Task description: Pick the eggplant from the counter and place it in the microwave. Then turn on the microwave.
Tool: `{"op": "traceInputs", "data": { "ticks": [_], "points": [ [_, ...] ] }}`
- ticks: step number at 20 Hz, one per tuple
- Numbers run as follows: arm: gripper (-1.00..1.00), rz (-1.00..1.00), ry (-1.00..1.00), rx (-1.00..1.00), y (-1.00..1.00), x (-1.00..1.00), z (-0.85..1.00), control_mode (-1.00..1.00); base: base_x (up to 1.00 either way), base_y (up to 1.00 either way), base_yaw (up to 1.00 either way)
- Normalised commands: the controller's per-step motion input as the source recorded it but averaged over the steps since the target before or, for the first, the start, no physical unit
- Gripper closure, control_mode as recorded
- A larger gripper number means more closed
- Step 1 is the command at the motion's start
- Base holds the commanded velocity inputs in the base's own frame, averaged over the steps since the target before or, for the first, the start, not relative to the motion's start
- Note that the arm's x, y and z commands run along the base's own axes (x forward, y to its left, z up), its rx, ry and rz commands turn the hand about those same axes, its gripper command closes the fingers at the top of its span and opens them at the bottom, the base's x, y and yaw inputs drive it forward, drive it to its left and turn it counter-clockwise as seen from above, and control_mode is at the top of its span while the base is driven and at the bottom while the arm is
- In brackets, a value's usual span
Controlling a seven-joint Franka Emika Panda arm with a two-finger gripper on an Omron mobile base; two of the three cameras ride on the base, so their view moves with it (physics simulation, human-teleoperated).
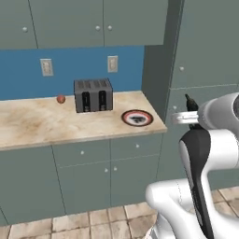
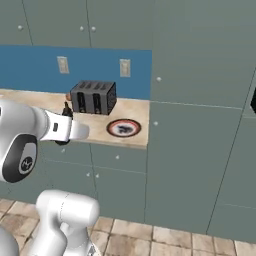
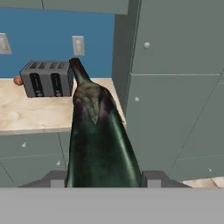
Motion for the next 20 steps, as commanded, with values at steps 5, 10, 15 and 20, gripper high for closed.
{"op": "traceInputs", "data": {
  "ticks": [5, 10, 15, 20],
  "points": [
    [1.00, 0.00, 0.00, 0.00, 0.00, 0.00, 0.00, 1.00, -0.30, -0.41, 0.30],
    [1.00, 0.00, 0.00, 0.00, 0.00, 0.00, 0.00, 1.00, -0.28, -0.47, 0.31],
    [1.00, 0.00, 0.00, 0.00, 0.00, 0.00, 0.00, 1.00, -0.45, -0.76, 0.20],
    [1.00, 0.00, 0.00, 0.00, 0.00, 0.00, 0.00, 1.00, -0.55, -0.68, 0.09]
  ]
}}
